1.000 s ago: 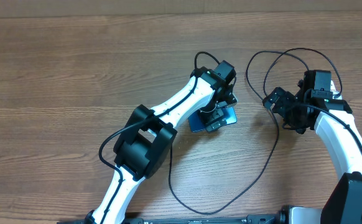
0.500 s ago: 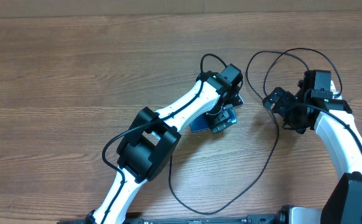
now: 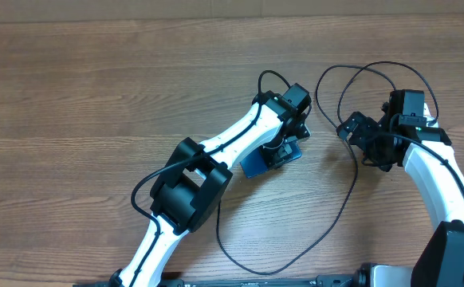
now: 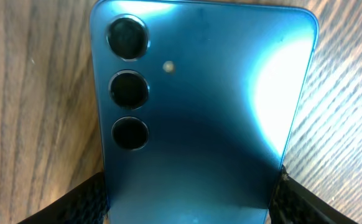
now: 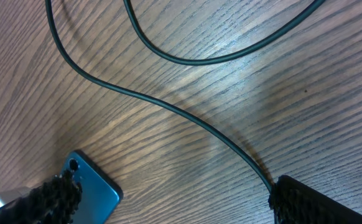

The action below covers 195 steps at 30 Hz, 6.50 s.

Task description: Plug charger to phone and switch on socket

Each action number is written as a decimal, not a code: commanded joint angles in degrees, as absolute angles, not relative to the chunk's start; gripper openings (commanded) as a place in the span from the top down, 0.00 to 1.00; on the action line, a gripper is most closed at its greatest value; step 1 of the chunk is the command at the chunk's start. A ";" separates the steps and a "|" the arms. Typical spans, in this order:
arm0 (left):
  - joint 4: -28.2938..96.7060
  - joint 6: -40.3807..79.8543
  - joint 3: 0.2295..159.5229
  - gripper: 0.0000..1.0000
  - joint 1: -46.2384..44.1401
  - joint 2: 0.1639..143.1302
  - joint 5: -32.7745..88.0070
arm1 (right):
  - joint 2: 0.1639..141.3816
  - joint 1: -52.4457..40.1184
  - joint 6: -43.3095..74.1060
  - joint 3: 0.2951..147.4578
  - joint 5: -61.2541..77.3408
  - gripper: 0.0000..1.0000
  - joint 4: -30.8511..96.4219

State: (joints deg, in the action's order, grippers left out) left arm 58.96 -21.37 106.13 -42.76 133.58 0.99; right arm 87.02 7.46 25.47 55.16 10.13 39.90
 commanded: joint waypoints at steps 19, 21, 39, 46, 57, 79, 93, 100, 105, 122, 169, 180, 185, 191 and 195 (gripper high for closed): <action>67.20 -18.92 114.74 0.30 -34.26 138.21 22.55 | 86.80 7.46 25.71 55.83 10.33 0.00 39.55; 68.79 -19.51 116.27 0.30 -32.84 138.21 25.78 | 86.80 7.46 25.71 55.86 10.33 0.00 39.55; 70.04 -20.78 118.19 0.27 -18.76 138.21 69.65 | 86.80 7.46 25.71 55.86 10.31 0.00 39.55; 72.29 -20.73 118.19 0.26 -14.15 138.21 88.18 | 86.80 7.46 25.71 55.86 10.33 0.00 39.55; 77.34 -19.00 118.19 0.26 -12.60 138.21 90.59 | 86.80 7.46 25.76 55.83 10.79 0.00 39.29; 84.16 -19.07 118.19 0.27 -12.78 138.21 90.54 | 86.48 3.99 14.46 73.67 33.93 0.24 57.93; 84.01 -19.05 118.19 0.27 -13.19 138.21 90.54 | 88.84 -23.42 28.42 89.10 10.26 0.06 63.70; 84.05 -19.05 118.19 0.27 -13.19 138.21 90.54 | 93.51 -32.95 32.25 89.10 -2.15 0.10 57.76; 84.05 -19.05 118.19 0.27 -13.21 138.21 90.54 | 97.56 -34.79 33.45 89.10 -3.44 0.21 54.35; 84.09 -19.05 118.17 0.26 -13.19 138.21 88.95 | 100.27 -35.09 33.01 89.12 -6.35 0.69 48.56; 96.95 -20.88 123.94 0.20 -12.40 137.91 90.67 | 92.62 -20.49 28.05 84.71 29.06 0.96 47.31; 96.86 -24.23 125.60 0.14 -7.53 119.96 87.68 | 92.58 -15.94 22.76 84.71 46.89 0.96 46.72; 96.86 -22.24 125.38 0.17 -4.97 112.27 79.35 | 92.58 -11.00 19.25 84.71 58.94 0.96 46.63; 96.68 -22.28 125.40 0.16 -4.89 107.09 80.42 | 92.58 -9.89 17.50 84.71 64.82 0.96 46.74; 96.64 -22.13 125.38 0.17 -4.89 107.63 79.83 | 92.58 -10.00 17.45 84.71 65.12 0.96 46.81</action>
State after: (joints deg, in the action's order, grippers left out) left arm 96.66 -21.56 125.36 -4.67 105.86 80.09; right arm 93.19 -9.54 19.05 84.51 60.84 47.22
